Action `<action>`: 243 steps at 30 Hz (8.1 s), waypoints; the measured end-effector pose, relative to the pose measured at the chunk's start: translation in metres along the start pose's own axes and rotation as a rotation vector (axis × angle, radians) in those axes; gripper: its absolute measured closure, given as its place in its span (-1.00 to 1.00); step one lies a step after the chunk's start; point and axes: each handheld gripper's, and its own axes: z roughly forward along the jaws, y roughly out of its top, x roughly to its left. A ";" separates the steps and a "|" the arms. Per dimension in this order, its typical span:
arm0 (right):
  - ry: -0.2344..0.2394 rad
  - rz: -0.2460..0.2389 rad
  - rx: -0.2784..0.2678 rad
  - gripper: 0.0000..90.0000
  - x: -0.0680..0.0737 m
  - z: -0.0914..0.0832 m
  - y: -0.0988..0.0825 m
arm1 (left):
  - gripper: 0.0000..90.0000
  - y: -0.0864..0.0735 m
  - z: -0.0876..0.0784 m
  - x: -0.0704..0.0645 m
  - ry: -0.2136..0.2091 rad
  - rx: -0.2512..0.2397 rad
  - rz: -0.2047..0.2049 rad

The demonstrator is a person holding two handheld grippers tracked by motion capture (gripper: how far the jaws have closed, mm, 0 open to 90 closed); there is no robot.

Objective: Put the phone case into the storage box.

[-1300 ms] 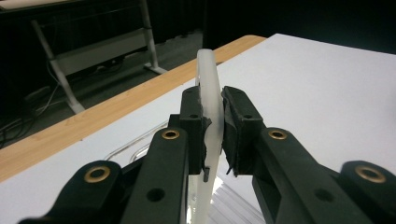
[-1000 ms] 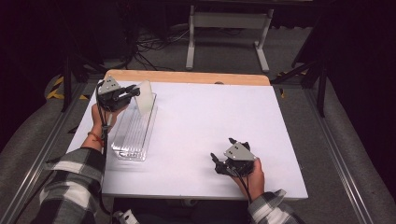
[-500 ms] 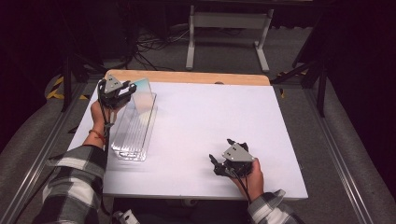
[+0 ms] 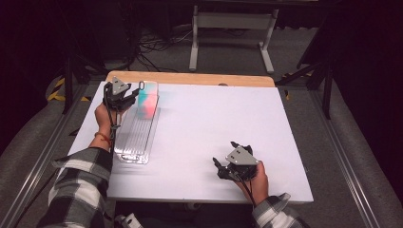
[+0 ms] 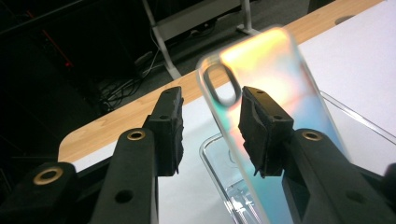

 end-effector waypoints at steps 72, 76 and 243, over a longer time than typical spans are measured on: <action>-0.059 -0.006 -0.097 -0.62 -0.003 -0.008 0.012 | -0.64 -0.022 -0.087 -0.028 -0.178 -0.193 -0.024; -0.062 -0.001 -0.103 -0.63 -0.004 -0.010 0.012 | -0.68 -0.022 -0.092 -0.034 -0.201 -0.203 0.003; 0.139 -0.114 -0.146 -0.83 0.022 -0.027 0.017 | -0.89 -0.062 -0.151 -0.157 -0.453 -0.227 0.071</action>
